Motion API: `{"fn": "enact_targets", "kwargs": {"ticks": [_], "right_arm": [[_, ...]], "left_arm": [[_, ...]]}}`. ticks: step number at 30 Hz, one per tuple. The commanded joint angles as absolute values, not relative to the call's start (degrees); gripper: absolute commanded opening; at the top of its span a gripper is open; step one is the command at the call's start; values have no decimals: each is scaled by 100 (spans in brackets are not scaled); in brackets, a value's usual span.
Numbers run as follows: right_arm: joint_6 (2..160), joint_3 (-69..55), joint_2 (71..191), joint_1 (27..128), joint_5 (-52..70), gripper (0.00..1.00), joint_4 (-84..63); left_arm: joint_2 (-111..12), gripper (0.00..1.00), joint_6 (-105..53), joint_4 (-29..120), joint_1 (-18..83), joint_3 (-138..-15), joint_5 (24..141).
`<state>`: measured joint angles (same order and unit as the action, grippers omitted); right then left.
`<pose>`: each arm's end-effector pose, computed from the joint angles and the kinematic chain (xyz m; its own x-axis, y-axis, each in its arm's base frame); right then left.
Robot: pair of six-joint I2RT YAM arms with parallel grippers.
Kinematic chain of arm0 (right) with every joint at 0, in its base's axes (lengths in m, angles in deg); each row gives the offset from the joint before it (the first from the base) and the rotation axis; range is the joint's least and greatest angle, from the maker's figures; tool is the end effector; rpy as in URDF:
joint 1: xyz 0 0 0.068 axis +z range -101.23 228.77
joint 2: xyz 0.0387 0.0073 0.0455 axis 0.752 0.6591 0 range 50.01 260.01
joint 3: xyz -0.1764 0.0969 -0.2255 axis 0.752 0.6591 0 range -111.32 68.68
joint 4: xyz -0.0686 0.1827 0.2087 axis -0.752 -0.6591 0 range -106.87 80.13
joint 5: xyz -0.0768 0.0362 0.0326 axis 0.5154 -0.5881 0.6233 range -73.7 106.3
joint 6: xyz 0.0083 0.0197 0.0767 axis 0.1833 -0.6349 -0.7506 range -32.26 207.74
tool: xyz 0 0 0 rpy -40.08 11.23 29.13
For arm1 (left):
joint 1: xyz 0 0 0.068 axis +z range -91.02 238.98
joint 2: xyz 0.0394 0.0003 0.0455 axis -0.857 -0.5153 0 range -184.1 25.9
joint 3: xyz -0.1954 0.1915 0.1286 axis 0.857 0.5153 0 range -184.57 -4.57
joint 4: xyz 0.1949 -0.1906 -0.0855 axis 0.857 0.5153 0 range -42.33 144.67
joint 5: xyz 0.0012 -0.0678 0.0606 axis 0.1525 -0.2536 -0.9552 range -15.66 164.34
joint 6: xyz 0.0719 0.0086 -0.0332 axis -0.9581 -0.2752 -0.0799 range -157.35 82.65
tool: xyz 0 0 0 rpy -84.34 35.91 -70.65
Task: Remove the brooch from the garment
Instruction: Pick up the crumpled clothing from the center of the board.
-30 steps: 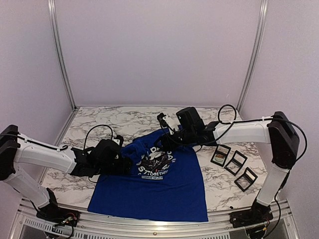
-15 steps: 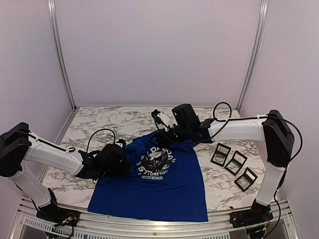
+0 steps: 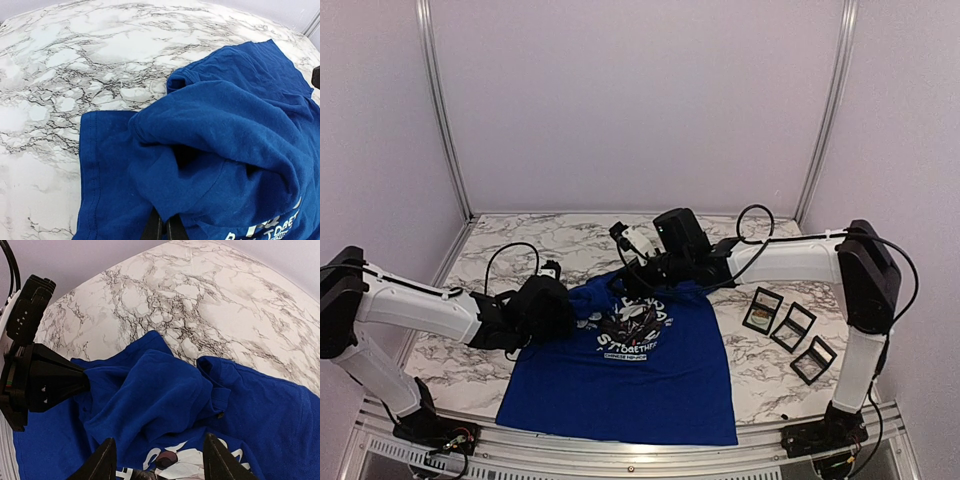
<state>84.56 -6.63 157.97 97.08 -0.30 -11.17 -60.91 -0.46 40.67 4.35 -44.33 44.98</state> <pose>0.3092 0.3768 0.2199 -0.4193 -0.3910 -0.8193 -0.8513 0.4828 0.2053 0.2211 -0.2533 0.1641 -0.5940 -0.0670 -0.8016 0.1712 0.9632 -0.2073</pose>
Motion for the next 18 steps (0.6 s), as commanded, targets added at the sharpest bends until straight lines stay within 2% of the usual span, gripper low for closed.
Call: {"fn": "enact_targets", "kwargs": {"ticks": [1, 10, 18], "right_arm": [[8566, -943, 15978, 9755, -170, 56, -1099], [8756, -1380, 16268, 9826, -183, 57, -1211], [9361, -1436, 16305, 10245, 544, 64, -1342]], "left_arm": [[-5924, 0, -135, 4394, 530, -4622, 4121], [-5640, 0, -430, 4328, 686, -4678, 4111], [-5448, 0, -550, 4292, 823, -4732, 4185]]}}
